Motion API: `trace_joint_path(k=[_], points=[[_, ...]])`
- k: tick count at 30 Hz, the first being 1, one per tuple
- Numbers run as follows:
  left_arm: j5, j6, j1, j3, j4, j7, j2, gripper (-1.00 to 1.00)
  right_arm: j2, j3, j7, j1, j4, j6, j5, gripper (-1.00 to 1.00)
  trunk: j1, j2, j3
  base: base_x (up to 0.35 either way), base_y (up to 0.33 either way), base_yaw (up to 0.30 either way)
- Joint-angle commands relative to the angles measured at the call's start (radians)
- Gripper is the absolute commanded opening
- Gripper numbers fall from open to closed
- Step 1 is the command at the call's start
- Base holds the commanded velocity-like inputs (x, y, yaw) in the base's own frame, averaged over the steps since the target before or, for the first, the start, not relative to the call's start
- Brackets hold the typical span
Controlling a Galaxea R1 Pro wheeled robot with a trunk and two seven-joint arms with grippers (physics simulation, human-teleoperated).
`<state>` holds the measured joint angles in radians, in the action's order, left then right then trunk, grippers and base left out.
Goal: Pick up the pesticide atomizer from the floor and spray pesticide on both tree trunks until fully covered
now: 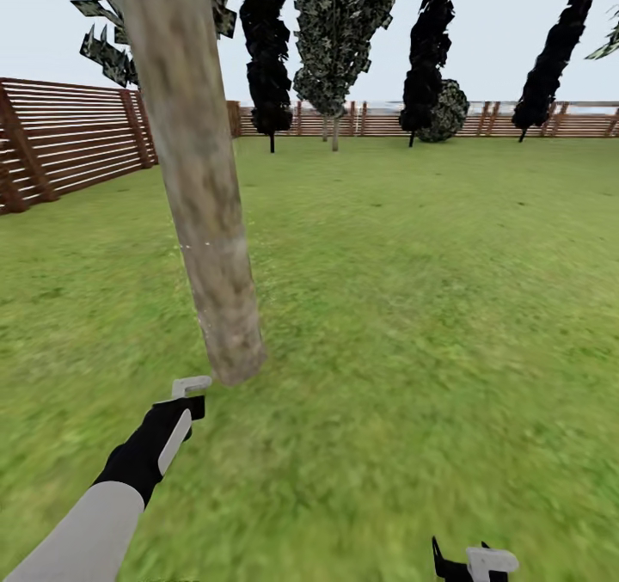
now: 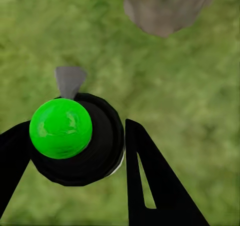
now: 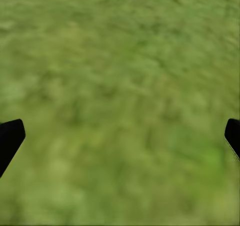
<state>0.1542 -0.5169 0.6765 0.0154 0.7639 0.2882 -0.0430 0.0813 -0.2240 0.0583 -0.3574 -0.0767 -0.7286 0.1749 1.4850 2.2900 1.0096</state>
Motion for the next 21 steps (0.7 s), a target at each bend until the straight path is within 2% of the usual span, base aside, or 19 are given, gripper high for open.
trace_joint_path(k=[1, 4, 13, 21], points=[[-0.001, 0.000, 0.000, 0.000, 0.000, 0.000, 0.000, -1.00, 0.000, 0.000, 0.000, 0.000, 0.000, 0.000, 0.000, 1.00, 0.000, 0.000, 0.000, 0.091, -0.269, 0.276], [-0.001, 0.000, 0.000, 0.000, -0.001, 0.000, 0.000, -1.00, 0.000, 0.000, 0.000, 0.000, 0.000, 0.000, 0.000, 1.00, 0.000, 0.000, 0.000, 0.132, -0.263, 0.136], [-0.001, 0.000, 0.000, 0.000, -0.003, 0.000, 0.000, -1.00, 0.000, 0.000, 0.000, 0.000, 0.000, 0.000, 0.000, 1.00, 0.000, 0.000, 0.000, 0.210, -0.223, 0.020], [-0.001, 0.000, 0.000, 0.000, -0.002, 0.000, 0.000, -1.00, 0.000, 0.000, 0.000, 0.000, 0.000, 0.000, 0.000, 1.00, 0.000, 0.000, 0.000, 0.178, -0.229, 0.245]])
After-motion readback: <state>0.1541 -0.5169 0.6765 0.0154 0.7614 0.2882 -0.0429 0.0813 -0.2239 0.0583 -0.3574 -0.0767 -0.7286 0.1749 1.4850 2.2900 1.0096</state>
